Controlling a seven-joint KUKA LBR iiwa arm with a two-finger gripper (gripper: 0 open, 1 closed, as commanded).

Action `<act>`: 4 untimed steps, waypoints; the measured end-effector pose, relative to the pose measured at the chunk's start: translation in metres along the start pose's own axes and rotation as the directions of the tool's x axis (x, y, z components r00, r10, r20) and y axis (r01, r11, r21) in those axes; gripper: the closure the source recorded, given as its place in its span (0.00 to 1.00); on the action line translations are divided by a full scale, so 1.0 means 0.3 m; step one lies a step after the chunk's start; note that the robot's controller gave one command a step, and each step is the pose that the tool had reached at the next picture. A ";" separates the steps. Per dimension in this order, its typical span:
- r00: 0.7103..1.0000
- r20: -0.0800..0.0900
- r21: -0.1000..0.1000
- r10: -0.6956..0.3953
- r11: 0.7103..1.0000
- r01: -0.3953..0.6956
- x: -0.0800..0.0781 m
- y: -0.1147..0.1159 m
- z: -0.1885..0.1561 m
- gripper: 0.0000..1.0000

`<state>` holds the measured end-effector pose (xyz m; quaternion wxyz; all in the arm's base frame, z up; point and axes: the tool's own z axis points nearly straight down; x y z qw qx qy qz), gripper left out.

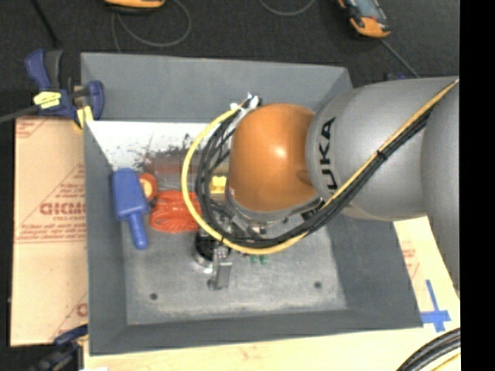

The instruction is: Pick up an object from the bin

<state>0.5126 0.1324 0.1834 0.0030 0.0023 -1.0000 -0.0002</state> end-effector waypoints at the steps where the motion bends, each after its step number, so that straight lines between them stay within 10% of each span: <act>1: 1.000 0.008 -0.001 0.004 1.000 -0.004 -0.006 -0.002 -0.015 0.00; 2: 0.997 0.014 -0.003 0.076 0.997 -0.076 -0.127 -0.130 0.223 0.00; 4: 0.986 0.011 -0.003 0.163 0.987 -0.163 -0.268 -0.171 0.211 0.00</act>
Offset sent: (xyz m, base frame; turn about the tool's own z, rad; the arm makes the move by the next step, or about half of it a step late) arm 0.0553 -0.0621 -0.1134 0.1181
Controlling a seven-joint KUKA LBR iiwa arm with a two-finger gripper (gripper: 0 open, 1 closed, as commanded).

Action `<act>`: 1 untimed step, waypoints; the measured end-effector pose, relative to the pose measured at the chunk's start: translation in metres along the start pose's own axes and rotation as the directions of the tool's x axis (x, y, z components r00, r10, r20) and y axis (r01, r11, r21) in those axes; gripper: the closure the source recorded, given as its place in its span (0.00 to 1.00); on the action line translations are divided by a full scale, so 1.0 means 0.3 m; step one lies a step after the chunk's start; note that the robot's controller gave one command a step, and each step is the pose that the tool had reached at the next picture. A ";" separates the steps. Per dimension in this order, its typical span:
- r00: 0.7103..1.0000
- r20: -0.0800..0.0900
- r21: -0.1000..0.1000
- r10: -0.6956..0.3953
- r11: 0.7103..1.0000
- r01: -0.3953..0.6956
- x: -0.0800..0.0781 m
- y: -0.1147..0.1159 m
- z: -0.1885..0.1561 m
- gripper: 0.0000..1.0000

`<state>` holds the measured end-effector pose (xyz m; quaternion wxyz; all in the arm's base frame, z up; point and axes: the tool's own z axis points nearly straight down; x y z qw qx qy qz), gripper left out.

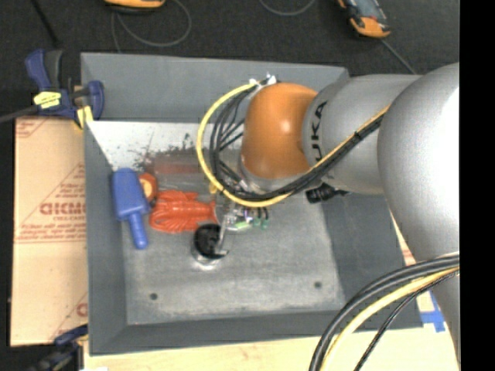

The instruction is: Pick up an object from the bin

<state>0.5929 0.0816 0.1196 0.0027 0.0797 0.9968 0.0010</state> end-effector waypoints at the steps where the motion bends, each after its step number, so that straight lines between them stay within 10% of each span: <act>1: 0.991 -0.001 0.000 0.135 0.991 -0.135 0.017 -0.036 0.132 0.00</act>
Offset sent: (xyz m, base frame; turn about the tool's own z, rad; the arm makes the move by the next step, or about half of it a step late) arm -0.0106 -0.0061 -0.0496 -0.2912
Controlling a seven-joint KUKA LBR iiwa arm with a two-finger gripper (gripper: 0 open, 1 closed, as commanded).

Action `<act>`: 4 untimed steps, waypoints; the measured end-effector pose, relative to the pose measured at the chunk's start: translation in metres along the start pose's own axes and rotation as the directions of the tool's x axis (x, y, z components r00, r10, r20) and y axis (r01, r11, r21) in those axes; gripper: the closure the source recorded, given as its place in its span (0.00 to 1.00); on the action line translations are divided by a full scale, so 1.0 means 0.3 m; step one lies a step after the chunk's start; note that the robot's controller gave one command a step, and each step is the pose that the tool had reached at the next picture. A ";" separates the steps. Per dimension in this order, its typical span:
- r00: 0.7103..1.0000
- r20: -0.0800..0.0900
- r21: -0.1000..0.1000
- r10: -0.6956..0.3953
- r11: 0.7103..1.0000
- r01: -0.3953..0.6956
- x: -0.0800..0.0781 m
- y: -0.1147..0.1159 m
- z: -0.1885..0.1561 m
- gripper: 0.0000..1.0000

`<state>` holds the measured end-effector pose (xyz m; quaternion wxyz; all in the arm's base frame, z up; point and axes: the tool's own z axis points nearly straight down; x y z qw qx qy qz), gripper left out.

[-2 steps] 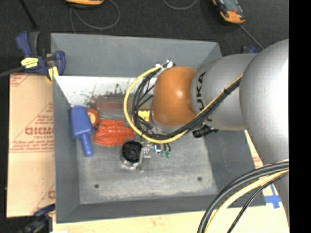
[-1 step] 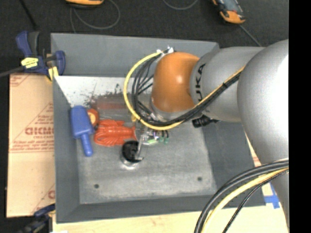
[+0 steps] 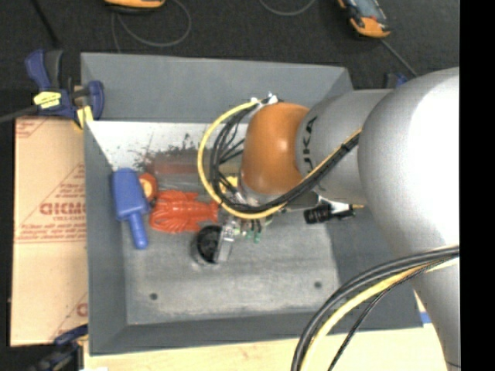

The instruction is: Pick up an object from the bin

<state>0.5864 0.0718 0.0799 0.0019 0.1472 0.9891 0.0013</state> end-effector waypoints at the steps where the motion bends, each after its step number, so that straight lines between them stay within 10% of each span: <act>1: 0.911 0.015 0.003 -0.413 0.911 0.413 -0.004 0.009 0.012 1.00; 4: 0.912 0.000 0.002 -0.410 0.912 0.410 0.004 0.006 -0.062 1.00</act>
Offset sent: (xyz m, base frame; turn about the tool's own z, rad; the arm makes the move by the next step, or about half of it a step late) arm 0.0000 0.0000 0.0000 0.0000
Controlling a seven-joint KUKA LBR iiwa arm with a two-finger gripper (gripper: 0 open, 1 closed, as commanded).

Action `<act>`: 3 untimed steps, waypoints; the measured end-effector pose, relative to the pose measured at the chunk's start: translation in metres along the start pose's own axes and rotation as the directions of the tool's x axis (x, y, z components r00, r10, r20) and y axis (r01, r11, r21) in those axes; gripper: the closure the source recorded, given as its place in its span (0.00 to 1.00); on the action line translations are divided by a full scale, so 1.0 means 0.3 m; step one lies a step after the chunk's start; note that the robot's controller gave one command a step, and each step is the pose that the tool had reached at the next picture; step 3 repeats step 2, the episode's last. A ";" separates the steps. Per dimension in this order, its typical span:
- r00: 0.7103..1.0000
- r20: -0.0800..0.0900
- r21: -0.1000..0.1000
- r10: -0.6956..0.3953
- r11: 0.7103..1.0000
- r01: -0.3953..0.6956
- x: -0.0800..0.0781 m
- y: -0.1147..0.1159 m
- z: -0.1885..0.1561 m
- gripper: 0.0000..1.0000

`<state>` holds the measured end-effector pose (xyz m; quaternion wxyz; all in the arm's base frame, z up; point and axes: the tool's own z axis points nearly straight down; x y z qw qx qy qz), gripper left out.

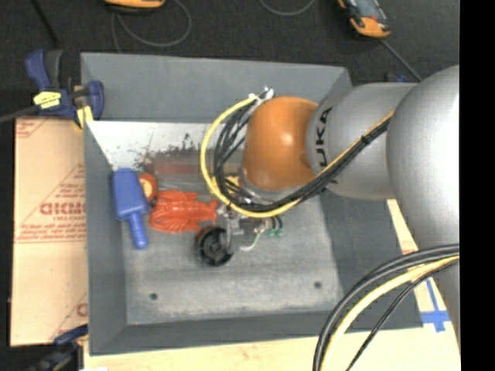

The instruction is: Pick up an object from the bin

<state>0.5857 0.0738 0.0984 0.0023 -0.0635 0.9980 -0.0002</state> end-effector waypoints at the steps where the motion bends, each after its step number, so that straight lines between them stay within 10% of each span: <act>1: 1.000 -0.002 0.000 0.001 1.000 -0.001 -0.001 -0.001 -0.047 1.00; 3: 1.000 0.000 0.000 0.002 1.000 -0.002 -0.003 -0.002 -0.094 1.00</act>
Offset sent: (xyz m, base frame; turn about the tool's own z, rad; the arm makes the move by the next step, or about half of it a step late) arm 0.0000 -0.0001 0.0480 0.0000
